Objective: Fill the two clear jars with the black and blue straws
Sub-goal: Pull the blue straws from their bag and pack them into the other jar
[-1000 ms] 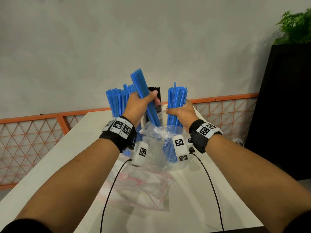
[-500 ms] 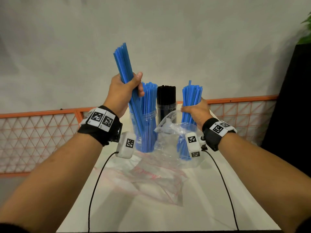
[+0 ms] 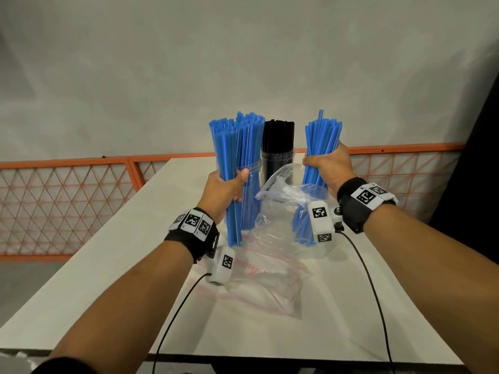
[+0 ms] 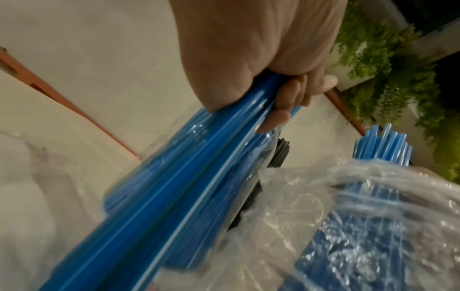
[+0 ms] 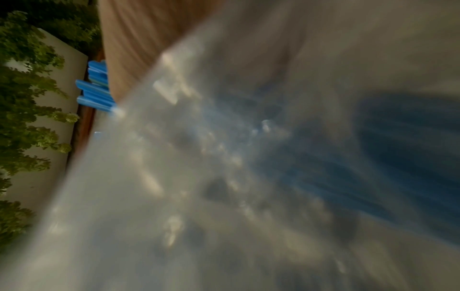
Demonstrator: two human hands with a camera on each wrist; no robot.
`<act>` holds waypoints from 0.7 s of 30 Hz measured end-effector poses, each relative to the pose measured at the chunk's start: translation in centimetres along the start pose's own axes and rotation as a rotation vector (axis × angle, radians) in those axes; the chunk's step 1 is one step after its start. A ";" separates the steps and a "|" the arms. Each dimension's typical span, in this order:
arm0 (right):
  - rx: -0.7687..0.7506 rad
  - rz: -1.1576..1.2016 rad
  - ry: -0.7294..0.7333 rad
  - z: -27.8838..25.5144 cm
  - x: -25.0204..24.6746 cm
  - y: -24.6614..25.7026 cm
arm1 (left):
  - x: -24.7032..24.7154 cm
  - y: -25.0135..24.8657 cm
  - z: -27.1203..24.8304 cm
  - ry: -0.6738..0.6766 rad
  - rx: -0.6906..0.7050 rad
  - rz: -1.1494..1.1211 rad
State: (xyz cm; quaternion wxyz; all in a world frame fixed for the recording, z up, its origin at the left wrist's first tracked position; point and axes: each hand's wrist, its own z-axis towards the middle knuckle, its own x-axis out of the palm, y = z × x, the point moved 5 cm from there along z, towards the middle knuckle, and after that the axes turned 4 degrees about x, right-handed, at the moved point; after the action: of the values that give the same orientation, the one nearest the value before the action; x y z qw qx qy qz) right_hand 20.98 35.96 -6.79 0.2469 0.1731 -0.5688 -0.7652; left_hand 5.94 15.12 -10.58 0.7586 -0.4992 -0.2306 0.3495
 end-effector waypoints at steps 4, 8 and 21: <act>-0.008 0.004 0.004 0.1 0.0 -0.1 | 0.8 1.1 -0.4 0.012 -0.027 -0.007; -0.010 0.014 0.005 0.1 0.2 -0.2 | 0.8 2.0 -0.7 0.013 -0.047 -0.015; -0.014 0.037 0.012 0.1 -0.1 -0.3 | -1.4 -11.5 2.3 -0.062 0.311 -0.025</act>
State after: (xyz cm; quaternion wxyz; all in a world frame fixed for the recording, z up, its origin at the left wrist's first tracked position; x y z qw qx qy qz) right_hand 20.97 36.17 -7.06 0.2657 0.1655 -0.5648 -0.7636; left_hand 6.87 12.44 0.86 0.8235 -0.3620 -0.2031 0.3867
